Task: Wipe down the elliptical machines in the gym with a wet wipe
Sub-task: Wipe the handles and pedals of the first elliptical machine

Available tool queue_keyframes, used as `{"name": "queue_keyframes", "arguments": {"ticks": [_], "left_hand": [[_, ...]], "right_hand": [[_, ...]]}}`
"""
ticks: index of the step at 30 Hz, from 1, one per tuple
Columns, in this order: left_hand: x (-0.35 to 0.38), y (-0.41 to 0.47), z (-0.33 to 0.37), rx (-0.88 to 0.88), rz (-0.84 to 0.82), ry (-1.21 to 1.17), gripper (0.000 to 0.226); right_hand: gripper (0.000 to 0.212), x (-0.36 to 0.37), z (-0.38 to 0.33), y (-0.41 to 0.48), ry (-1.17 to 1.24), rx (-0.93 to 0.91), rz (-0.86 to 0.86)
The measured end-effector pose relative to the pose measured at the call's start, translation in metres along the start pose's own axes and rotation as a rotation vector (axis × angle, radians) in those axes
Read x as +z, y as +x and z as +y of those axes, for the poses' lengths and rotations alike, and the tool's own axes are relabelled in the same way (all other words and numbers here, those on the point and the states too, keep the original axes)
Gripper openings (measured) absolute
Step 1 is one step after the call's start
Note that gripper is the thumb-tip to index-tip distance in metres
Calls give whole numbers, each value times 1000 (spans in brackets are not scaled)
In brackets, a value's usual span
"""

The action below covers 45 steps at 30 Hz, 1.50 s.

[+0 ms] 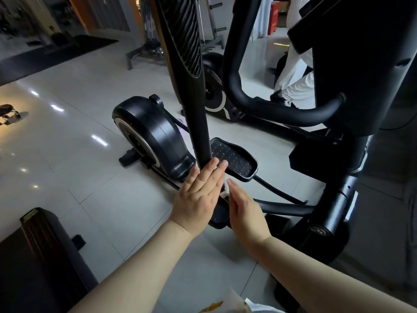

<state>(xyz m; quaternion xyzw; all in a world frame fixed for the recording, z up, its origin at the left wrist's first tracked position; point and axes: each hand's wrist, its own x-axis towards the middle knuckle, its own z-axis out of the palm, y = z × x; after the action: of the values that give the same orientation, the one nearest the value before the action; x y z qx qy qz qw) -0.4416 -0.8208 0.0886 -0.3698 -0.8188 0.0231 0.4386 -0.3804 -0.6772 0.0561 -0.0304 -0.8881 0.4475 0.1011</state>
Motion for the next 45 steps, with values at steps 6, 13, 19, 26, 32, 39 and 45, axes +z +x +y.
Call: {"name": "queue_keyframes", "arguments": {"ticks": [6,13,19,26,32,39,45], "left_hand": [[3,-6,5,20,-41,-10,38],[10,-10,25,-8,-118,-63,40],[16,-13,38,12,-201,-76,43],[17,-11,42,7,-304,-60,40],[17,-12,46,-17,-305,-62,41],[19,-7,58,-57,-360,-84,41],[22,-5,66,-49,-417,-53,39]], "right_hand": [[47,-4,22,-12,-90,-39,-24],[52,-3,15,-4,-68,-22,-46],[56,-20,51,-12,-245,-38,-58],[48,-17,55,-14,-247,-28,-9],[51,-28,78,-21,-390,-68,-3],[52,-17,64,-18,-359,-71,-61],[63,-33,84,-28,-470,-58,7]]}}
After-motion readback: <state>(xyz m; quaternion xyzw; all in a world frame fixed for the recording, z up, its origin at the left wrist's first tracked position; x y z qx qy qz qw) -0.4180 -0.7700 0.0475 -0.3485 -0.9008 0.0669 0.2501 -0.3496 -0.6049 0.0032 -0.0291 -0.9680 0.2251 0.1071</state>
